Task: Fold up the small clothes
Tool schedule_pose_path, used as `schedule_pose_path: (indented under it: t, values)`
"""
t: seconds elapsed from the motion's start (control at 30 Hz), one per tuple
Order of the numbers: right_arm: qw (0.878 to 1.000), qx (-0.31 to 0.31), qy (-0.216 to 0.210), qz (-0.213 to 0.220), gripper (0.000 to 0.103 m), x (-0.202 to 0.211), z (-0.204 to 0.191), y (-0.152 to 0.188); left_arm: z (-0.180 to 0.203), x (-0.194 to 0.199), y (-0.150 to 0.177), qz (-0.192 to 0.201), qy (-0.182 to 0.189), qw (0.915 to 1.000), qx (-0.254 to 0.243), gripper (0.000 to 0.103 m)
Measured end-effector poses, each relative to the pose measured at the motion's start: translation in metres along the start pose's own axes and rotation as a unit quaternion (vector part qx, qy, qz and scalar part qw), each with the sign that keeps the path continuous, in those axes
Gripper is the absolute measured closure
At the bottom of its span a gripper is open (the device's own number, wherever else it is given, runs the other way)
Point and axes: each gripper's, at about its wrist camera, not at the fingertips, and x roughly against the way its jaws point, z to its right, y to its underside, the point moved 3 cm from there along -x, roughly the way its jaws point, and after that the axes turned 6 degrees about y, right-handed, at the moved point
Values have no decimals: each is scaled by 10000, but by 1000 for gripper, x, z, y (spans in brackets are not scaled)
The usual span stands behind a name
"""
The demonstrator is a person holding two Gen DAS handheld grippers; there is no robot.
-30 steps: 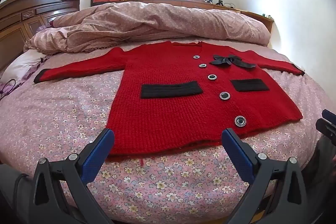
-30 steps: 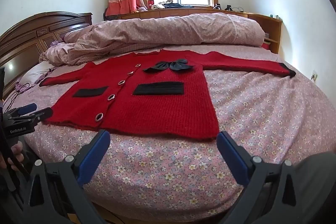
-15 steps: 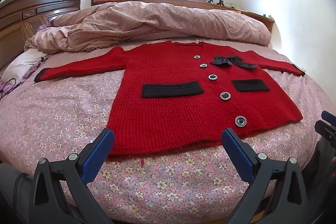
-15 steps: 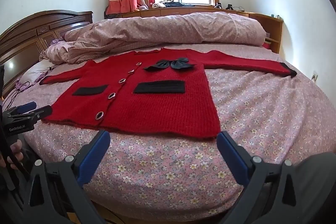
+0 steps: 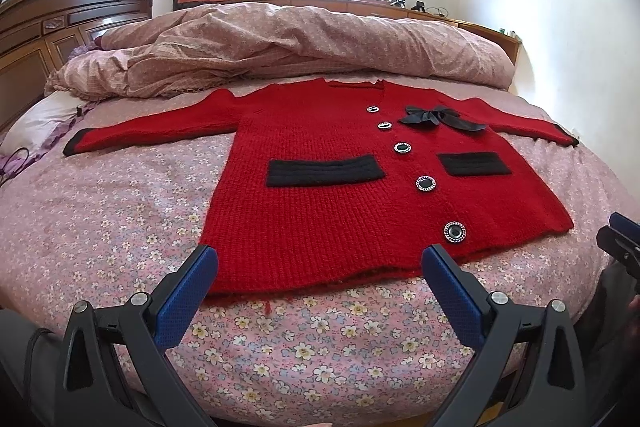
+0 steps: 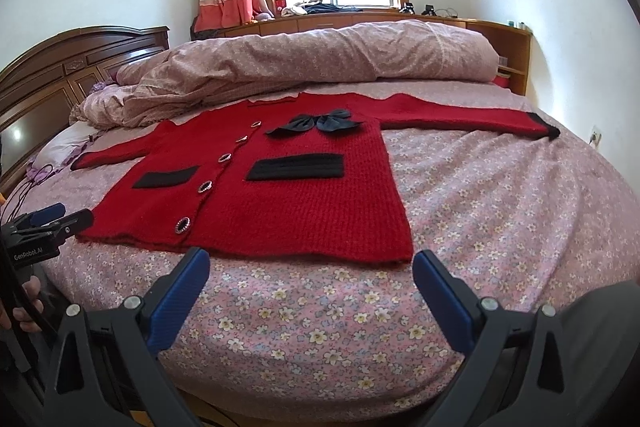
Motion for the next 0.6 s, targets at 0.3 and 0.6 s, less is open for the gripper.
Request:
schedule_pose_path:
  t: [0.3, 0.6]
  values:
    - [10000, 32, 8, 8, 0, 1, -2, 0, 0, -1, -1, -14, 13, 10000, 8, 4]
    - [10000, 33, 15, 1, 0, -1, -2, 1, 0, -2, 0, -12, -11, 10000, 8, 4]
